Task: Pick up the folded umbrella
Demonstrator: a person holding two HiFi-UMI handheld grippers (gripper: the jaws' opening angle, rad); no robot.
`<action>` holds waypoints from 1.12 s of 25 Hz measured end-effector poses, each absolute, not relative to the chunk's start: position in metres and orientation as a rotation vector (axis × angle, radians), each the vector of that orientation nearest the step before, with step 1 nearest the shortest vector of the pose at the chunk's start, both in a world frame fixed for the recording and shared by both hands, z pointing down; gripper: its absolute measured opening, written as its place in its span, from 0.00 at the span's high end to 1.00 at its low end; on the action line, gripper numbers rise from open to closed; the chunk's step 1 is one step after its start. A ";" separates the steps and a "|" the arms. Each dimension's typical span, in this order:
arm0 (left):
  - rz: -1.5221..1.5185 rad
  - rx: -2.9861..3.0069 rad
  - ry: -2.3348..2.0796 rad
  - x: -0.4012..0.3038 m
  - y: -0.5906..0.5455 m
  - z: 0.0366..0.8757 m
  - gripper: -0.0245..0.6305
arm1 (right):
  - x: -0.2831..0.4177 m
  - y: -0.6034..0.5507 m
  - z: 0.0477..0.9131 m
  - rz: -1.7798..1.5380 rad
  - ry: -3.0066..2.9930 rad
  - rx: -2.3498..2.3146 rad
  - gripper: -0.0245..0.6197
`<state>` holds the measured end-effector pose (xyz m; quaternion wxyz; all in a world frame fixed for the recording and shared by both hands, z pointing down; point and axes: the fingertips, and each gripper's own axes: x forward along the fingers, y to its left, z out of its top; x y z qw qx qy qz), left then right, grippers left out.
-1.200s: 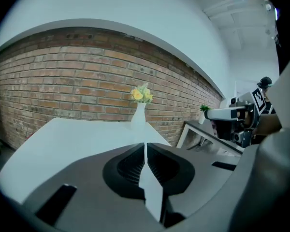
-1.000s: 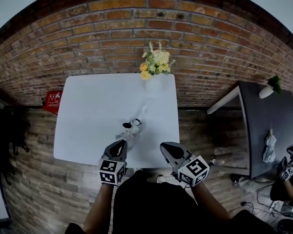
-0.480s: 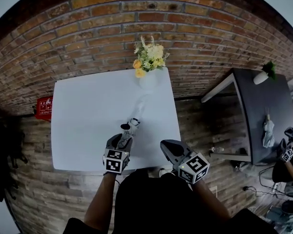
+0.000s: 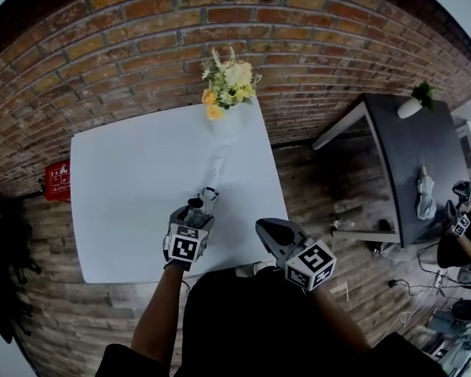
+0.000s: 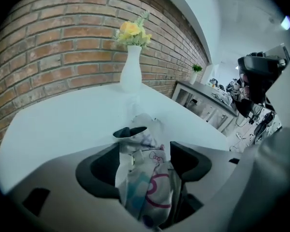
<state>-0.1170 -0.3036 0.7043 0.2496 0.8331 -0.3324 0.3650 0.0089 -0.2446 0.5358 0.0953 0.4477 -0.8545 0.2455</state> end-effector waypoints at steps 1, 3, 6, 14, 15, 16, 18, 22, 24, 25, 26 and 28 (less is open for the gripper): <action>1.007 2.271 -0.896 -0.116 -0.305 0.707 0.47 | 0.009 -0.246 0.537 0.731 -2.527 1.332 0.93; 1.037 2.275 -0.872 -0.113 -0.308 0.712 0.46 | 0.008 -0.248 0.538 0.735 -2.516 1.339 0.93; 1.066 2.270 -0.827 -0.109 -0.309 0.720 0.46 | 0.007 -0.250 0.540 0.745 -2.498 1.339 0.93; 1.093 2.249 -0.775 -0.101 -0.306 0.731 0.46 | 0.010 -0.253 0.544 0.758 -2.467 1.359 0.93; 1.098 2.253 -0.779 -0.100 -0.306 0.732 0.46 | 0.011 -0.252 0.545 0.759 -2.463 1.361 0.93; 1.103 2.250 -0.783 -0.099 -0.305 0.733 0.46 | 0.011 -0.252 0.546 0.760 -2.459 1.362 0.93; 1.107 2.231 -0.790 -0.099 -0.304 0.735 0.46 | 0.012 -0.252 0.546 0.762 -2.455 1.364 0.93; 1.113 2.197 -0.787 -0.097 -0.302 0.739 0.46 | 0.011 -0.252 0.545 0.763 -2.452 1.360 0.93; 1.117 2.200 -0.786 -0.097 -0.302 0.740 0.46 | 0.011 -0.252 0.546 0.755 -2.453 1.351 0.93; 1.118 2.202 -0.786 -0.097 -0.302 0.739 0.46 | 0.010 -0.252 0.545 0.750 -2.454 1.346 0.93; 1.121 2.204 -0.787 -0.096 -0.302 0.739 0.47 | 0.011 -0.252 0.545 0.746 -2.456 1.344 0.93; 1.126 2.204 -0.797 -0.095 -0.301 0.739 0.50 | 0.011 -0.251 0.544 0.741 -2.460 1.341 0.93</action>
